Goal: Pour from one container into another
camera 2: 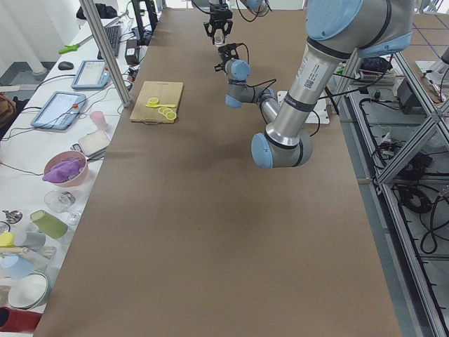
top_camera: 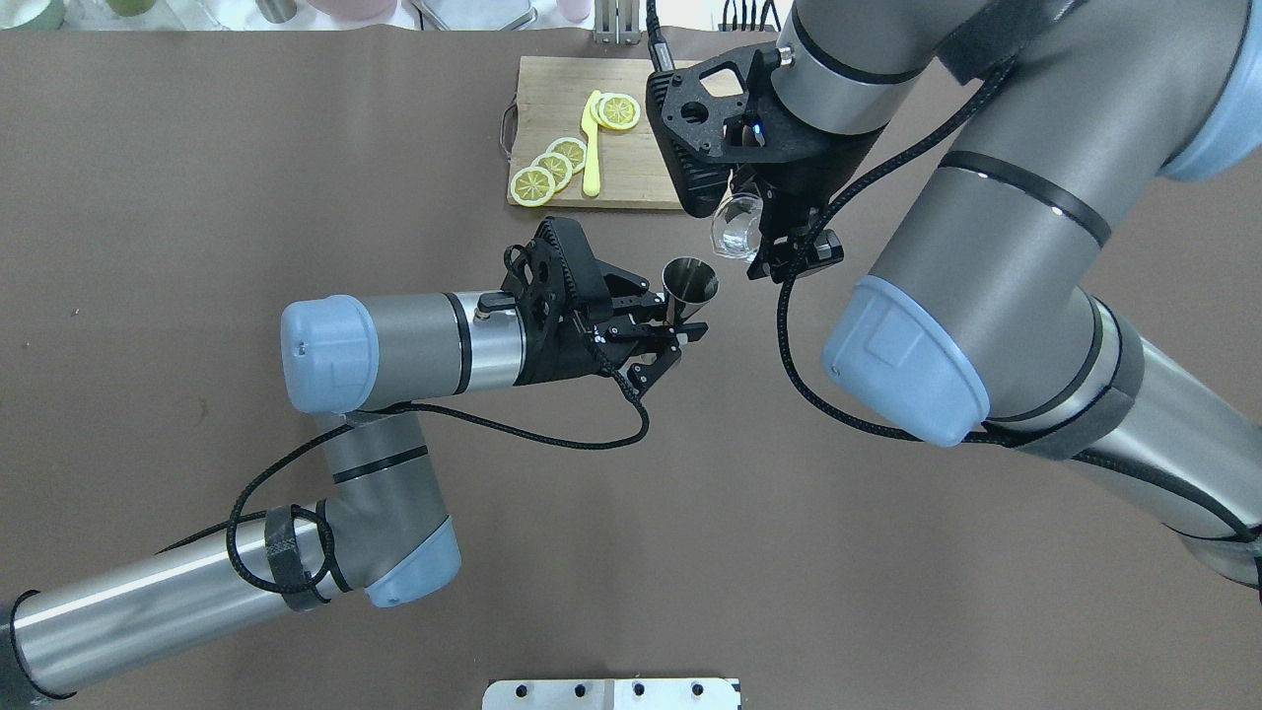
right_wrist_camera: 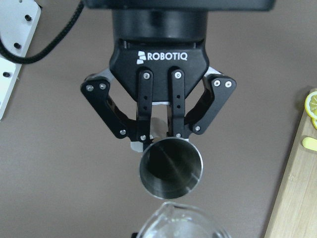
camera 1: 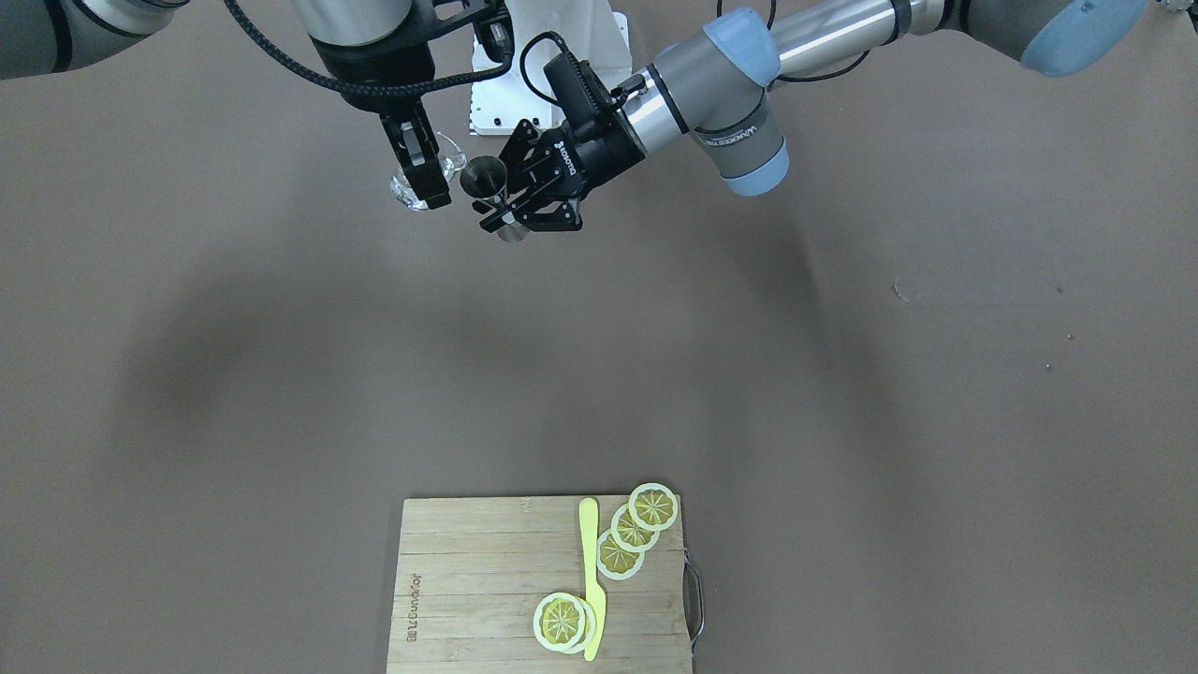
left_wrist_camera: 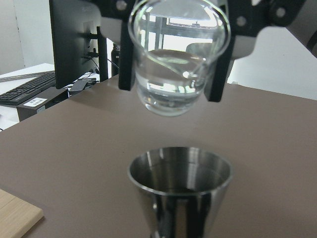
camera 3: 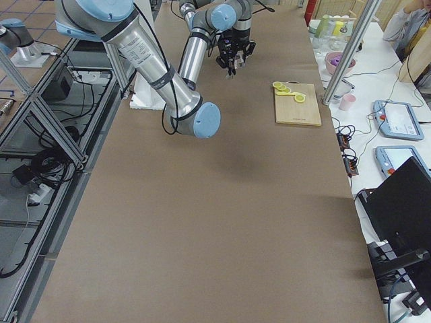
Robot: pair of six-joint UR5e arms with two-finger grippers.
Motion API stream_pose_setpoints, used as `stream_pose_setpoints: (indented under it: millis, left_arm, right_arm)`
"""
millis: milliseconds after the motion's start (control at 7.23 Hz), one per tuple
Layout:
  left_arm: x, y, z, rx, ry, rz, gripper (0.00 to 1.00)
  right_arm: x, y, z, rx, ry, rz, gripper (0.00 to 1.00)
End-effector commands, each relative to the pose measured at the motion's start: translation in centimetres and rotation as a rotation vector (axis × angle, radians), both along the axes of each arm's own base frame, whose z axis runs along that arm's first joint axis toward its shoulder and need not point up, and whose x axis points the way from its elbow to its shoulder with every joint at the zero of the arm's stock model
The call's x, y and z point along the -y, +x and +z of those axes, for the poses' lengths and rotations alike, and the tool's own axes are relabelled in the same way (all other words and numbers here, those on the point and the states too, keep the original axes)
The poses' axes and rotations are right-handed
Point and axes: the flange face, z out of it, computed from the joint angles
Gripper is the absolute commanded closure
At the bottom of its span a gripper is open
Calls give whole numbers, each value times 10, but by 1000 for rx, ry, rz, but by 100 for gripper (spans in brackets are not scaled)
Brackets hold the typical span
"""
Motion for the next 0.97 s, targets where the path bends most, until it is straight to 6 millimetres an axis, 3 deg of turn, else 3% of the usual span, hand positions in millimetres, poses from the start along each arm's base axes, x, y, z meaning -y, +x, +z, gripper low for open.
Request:
stream_pose_setpoints:
  millis: [0,830]
  left_arm:
    - [0,-1,0,-4,2,-1,100]
    - [0,-1,1,-11,5,-2,100]
  right_arm:
    - [-5,-6,1,-29,16,-16,100]
    - [-9,-8,-5,-132,56,-41,100]
